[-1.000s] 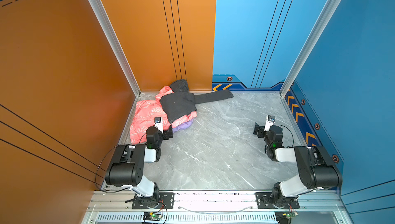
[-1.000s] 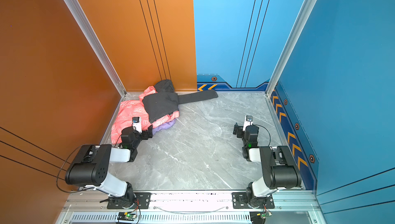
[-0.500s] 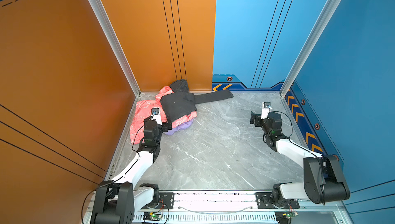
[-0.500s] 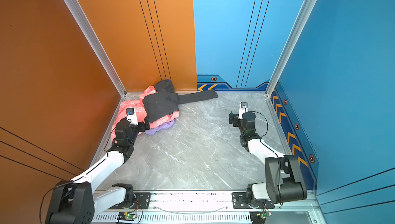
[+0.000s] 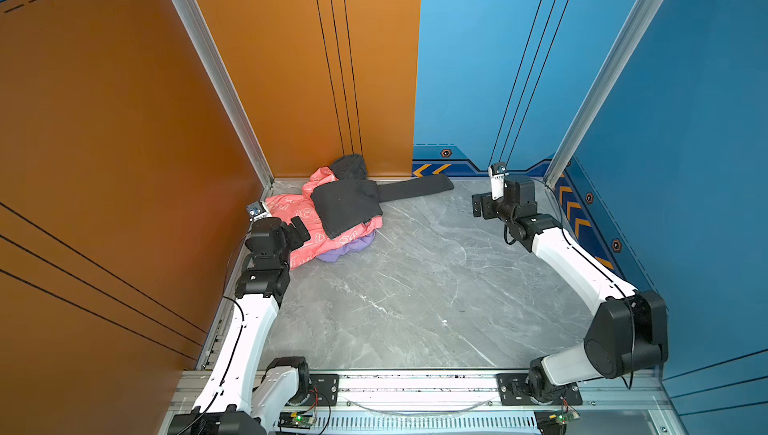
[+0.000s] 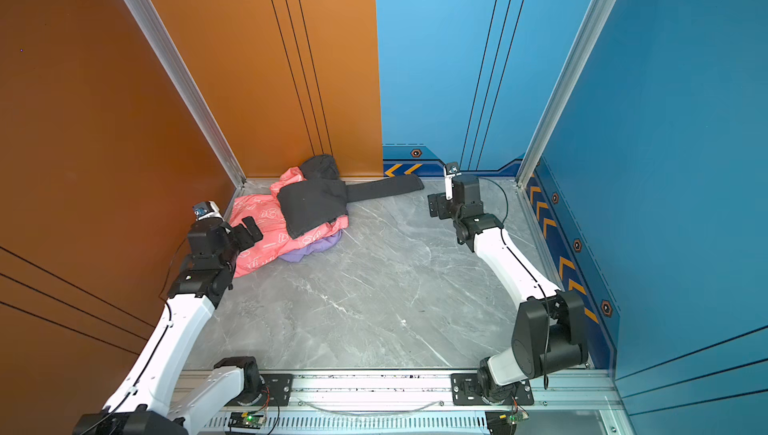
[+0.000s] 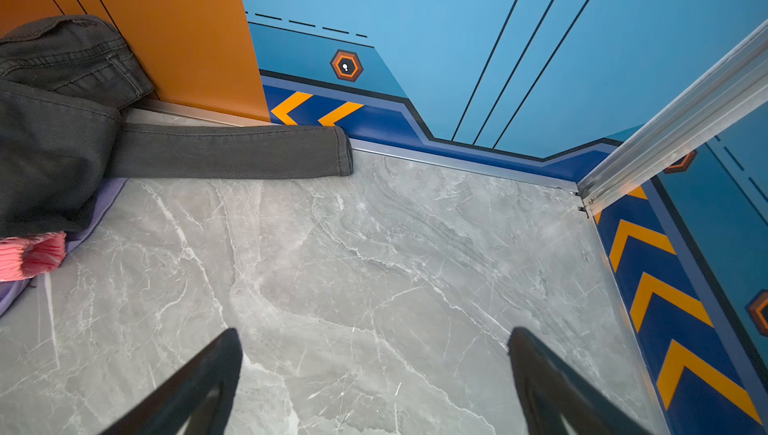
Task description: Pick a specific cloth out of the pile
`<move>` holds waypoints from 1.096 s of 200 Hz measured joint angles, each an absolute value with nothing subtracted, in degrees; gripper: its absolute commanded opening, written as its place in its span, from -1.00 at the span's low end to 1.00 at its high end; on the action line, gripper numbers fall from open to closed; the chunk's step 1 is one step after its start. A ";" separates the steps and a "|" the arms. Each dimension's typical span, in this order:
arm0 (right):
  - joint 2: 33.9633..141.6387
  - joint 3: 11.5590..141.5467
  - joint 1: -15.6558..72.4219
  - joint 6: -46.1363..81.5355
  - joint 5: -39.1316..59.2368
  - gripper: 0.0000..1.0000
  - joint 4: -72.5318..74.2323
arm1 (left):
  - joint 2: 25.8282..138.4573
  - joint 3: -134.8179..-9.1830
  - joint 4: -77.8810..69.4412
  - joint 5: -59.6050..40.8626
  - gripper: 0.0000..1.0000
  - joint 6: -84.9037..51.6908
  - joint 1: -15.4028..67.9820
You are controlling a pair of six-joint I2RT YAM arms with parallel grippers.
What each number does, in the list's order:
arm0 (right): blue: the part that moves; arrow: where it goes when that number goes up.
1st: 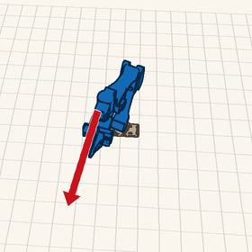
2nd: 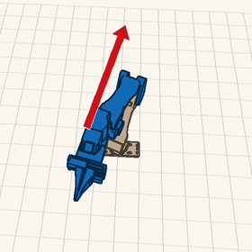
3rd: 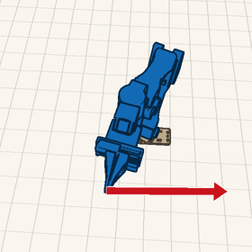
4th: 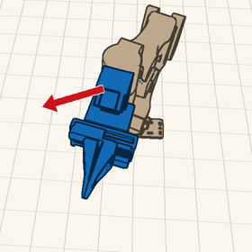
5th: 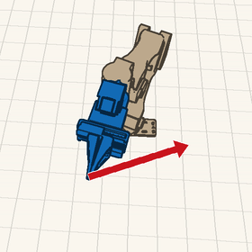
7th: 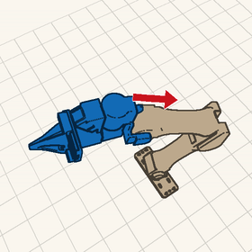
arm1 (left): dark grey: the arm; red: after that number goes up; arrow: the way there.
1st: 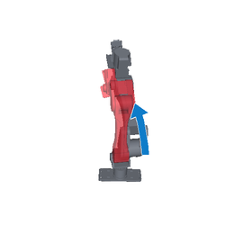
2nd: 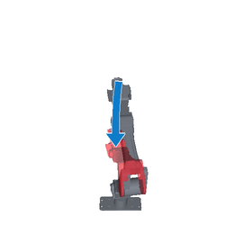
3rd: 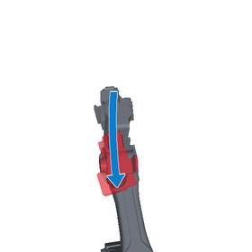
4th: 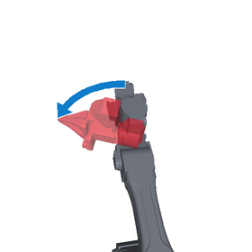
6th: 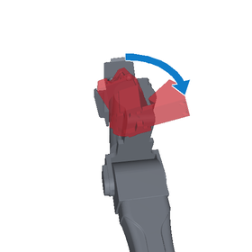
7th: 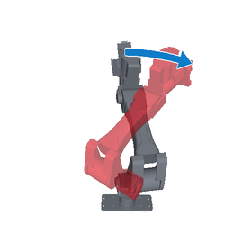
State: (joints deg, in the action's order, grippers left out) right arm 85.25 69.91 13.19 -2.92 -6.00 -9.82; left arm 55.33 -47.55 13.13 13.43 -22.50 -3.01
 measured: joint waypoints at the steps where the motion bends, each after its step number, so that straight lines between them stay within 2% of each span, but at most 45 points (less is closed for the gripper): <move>1: 85.19 70.00 13.19 -2.87 -6.00 1.00 -10.13 | 55.40 -47.64 13.41 13.32 0.98 -22.85 -3.01; 64: 85.21 73.03 13.47 -0.58 -4.49 1.00 -16.38 | 57.95 -45.63 19.33 5.85 0.83 -44.84 0.34; 92: 86.83 75.70 10.07 2.44 -0.43 1.00 -16.93 | 60.58 -43.03 17.45 2.13 0.75 -52.93 3.11; 95: 86.89 75.70 9.65 2.87 0.03 1.00 -16.97 | 60.97 -42.85 17.32 1.89 0.66 -53.82 3.40; 124: 87.24 75.70 8.49 5.06 1.45 1.00 -17.17 | 66.19 -42.26 15.00 -0.56 0.49 -60.14 6.98; 143: 87.48 75.72 10.20 5.58 1.96 1.00 -17.17 | 69.93 -42.28 12.16 -1.34 0.28 -64.62 8.91; 209: 89.76 75.81 12.75 6.24 2.83 1.00 -17.19 | 82.89 -44.42 5.50 -2.09 0.09 -78.13 12.82; 219: 89.93 75.81 12.80 6.28 2.83 1.00 -17.19 | 84.44 -44.82 4.25 -2.24 -0.01 -79.20 12.82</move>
